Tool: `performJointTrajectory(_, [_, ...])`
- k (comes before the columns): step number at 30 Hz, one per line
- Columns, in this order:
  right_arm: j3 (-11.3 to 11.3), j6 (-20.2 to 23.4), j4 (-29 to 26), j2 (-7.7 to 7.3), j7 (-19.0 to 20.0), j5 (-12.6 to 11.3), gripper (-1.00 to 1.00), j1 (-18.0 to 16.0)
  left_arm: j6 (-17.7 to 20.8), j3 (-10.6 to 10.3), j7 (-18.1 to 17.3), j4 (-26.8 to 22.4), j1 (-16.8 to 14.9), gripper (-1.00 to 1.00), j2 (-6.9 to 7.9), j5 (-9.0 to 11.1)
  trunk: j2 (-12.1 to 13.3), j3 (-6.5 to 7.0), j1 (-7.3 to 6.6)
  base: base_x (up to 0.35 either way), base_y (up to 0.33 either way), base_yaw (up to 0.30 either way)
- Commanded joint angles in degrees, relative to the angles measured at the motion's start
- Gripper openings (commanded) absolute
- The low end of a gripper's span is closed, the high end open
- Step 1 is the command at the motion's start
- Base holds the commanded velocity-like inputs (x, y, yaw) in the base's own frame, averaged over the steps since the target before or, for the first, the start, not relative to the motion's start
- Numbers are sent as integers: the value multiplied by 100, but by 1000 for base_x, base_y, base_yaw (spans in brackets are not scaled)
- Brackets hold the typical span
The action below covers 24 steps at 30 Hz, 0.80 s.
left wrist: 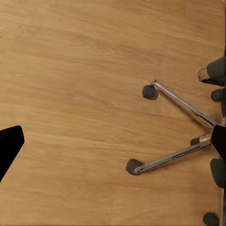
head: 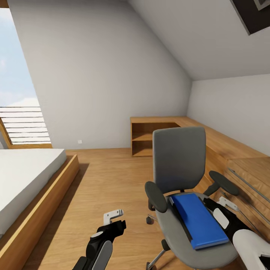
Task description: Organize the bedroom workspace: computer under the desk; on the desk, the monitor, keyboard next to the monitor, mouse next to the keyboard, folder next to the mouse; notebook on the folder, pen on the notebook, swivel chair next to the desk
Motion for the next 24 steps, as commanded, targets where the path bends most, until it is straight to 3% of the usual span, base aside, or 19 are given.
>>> performJointTrajectory(1, [-5,141,-28,1,-20,-45,100,0,-71,0,60,-19,-4,100,1,60,-43,-24,21,4,-1,0])
performJointTrajectory(6, [-35,311,-55,-1,-17,-152,100,0,-302,3,66,-32,-4,100,3,60,-244,-114,131,2,0,0])
performJointTrajectory(13, [-70,354,-104,-4,-15,-517,100,0,-508,-7,48,-39,-4,100,1,60,-524,-240,285,0,0,0])
performJointTrajectory(24, [-84,373,-434,4,-23,-561,100,0,-523,3,37,-39,-4,100,1,60,-885,-401,483,0,0,0])
